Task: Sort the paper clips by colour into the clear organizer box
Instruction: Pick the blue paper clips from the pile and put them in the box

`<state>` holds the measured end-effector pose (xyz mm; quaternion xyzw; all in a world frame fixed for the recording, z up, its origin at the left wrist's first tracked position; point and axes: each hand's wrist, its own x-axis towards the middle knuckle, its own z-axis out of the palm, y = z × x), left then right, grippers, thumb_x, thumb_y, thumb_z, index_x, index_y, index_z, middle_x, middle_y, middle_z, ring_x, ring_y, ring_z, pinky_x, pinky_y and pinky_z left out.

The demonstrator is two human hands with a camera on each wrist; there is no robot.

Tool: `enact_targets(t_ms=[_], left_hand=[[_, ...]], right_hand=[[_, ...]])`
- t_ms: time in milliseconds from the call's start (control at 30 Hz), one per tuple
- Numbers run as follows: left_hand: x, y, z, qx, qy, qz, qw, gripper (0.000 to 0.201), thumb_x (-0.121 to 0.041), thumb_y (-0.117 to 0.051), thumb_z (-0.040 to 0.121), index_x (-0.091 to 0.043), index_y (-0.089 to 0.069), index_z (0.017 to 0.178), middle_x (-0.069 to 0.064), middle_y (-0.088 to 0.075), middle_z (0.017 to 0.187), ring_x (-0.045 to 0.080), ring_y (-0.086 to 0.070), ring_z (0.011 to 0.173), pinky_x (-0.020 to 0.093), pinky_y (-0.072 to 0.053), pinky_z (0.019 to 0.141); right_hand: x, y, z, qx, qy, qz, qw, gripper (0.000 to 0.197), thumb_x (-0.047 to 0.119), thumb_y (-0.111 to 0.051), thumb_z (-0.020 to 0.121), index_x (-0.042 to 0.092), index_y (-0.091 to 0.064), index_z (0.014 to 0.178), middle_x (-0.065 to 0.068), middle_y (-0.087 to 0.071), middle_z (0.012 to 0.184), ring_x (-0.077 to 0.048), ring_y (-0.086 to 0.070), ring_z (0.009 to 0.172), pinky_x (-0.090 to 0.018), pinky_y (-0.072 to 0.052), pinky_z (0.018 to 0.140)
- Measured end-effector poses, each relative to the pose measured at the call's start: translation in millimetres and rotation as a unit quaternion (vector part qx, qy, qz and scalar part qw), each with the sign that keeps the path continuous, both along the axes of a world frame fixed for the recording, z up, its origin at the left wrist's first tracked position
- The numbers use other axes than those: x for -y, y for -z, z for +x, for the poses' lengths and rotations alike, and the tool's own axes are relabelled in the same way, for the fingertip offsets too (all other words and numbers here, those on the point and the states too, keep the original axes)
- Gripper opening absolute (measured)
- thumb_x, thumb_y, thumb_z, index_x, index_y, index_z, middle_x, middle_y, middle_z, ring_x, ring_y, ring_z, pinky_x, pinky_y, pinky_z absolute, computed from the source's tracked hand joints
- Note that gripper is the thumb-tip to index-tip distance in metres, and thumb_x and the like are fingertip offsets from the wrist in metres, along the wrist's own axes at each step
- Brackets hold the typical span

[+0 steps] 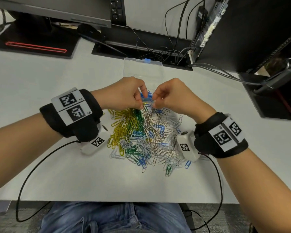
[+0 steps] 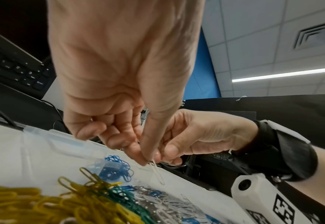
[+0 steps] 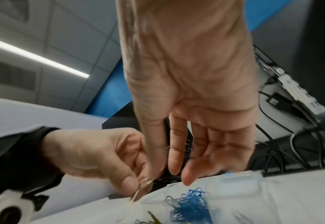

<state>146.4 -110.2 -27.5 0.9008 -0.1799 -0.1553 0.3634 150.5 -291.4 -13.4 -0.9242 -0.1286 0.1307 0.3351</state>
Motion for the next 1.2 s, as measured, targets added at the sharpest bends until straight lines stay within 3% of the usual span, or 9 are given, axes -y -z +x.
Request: enact_targets(t_ms=[167,400,500,633,767,933,1000,1100,1200], left_hand=[[9.6,-2.7,4.2,0.025,-0.051,-0.057,0.997,0.030,-0.009,-0.073,0.078,-0.016,-0.055,0.101,0.009,-0.071,0.079,0.007,-0.059,0.060,0.017,-0.042,0.054],[19.3,-3.7,7.1,0.062,-0.049,-0.066,0.995,0.025,-0.011,-0.074,0.078,-0.016,-0.060,0.098,0.001,-0.070,0.078,0.002,-0.058,0.061,0.018,-0.043,0.059],[14.2,-2.4,5.5,0.122,0.051,0.041,0.990,0.018,-0.018,-0.076,0.077,-0.018,-0.067,0.093,-0.003,-0.067,0.087,0.003,-0.056,0.074,0.013,-0.039,0.067],[13.9,5.9,-2.4,0.123,0.192,0.226,0.947,0.045,-0.030,-0.065,0.087,-0.030,-0.054,0.131,0.002,-0.051,0.121,0.021,-0.042,0.113,0.039,-0.039,0.094],[11.5,10.1,-9.6,0.140,0.246,0.349,0.893,0.052,-0.039,-0.052,0.094,-0.034,-0.036,0.142,0.003,-0.036,0.137,0.024,-0.032,0.120,0.037,-0.037,0.092],[3.6,4.5,-11.6,0.144,0.250,0.330,0.899,0.040,-0.041,-0.053,0.093,-0.036,-0.052,0.132,-0.002,-0.041,0.130,0.020,-0.033,0.116,0.036,-0.037,0.092],[1.6,2.1,-10.5,0.147,0.240,0.303,0.910,0.030,-0.040,-0.055,0.092,-0.036,-0.061,0.121,-0.004,-0.045,0.125,0.017,-0.034,0.114,0.034,-0.036,0.090],[4.1,1.6,-8.4,0.163,0.211,0.265,0.926,0.023,-0.039,-0.059,0.090,-0.031,-0.066,0.109,-0.003,-0.051,0.116,0.017,-0.039,0.110,0.034,-0.039,0.088],[12.9,3.0,-7.5,0.166,0.204,0.260,0.929,0.036,-0.035,-0.058,0.091,-0.026,-0.057,0.126,0.000,-0.051,0.121,0.021,-0.043,0.116,0.040,-0.041,0.093]], right_hand=[[-3.0,1.4,-12.9,-0.062,0.024,0.131,0.989,0.027,0.000,-0.079,0.070,-0.006,-0.067,0.093,-0.028,-0.067,0.078,-0.025,-0.064,0.058,-0.034,-0.057,0.059],[9.3,-3.3,-3.9,-0.032,0.099,0.193,0.976,0.005,-0.007,-0.072,0.076,-0.008,-0.068,0.079,-0.028,-0.066,0.069,-0.025,-0.062,0.051,-0.030,-0.058,0.053],[12.8,-2.7,14.0,0.049,0.121,0.121,0.984,0.002,-0.004,-0.071,0.077,-0.004,-0.070,0.076,-0.016,-0.067,0.065,-0.019,-0.061,0.052,-0.031,-0.056,0.056],[10.9,0.9,26.5,0.100,0.099,0.022,0.990,0.011,0.009,-0.076,0.077,0.007,-0.073,0.087,-0.006,-0.067,0.076,-0.005,-0.057,0.062,-0.019,-0.051,0.058],[11.7,-3.5,10.8,0.119,0.053,-0.051,0.990,0.015,0.007,-0.070,0.081,0.012,-0.074,0.094,0.003,-0.062,0.079,0.002,-0.050,0.064,-0.007,-0.036,0.057],[16.8,4.4,-23.4,-0.014,-0.120,-0.208,0.971,0.045,0.000,-0.055,0.088,0.017,-0.058,0.130,-0.003,-0.059,0.119,-0.015,-0.055,0.097,-0.021,-0.039,0.077],[21.9,7.5,-31.3,-0.035,-0.166,-0.253,0.953,0.048,0.001,-0.053,0.088,0.018,-0.055,0.132,-0.002,-0.052,0.112,-0.018,-0.053,0.097,-0.023,-0.038,0.077],[26.7,3.9,-33.4,-0.025,-0.135,-0.244,0.960,0.043,0.003,-0.057,0.088,0.017,-0.059,0.129,0.001,-0.051,0.111,-0.020,-0.054,0.109,-0.021,-0.035,0.078],[24.9,3.6,-27.0,0.011,-0.081,-0.239,0.968,0.046,0.007,-0.061,0.088,0.011,-0.053,0.133,-0.007,-0.049,0.130,-0.023,-0.049,0.119,-0.022,-0.035,0.084]])
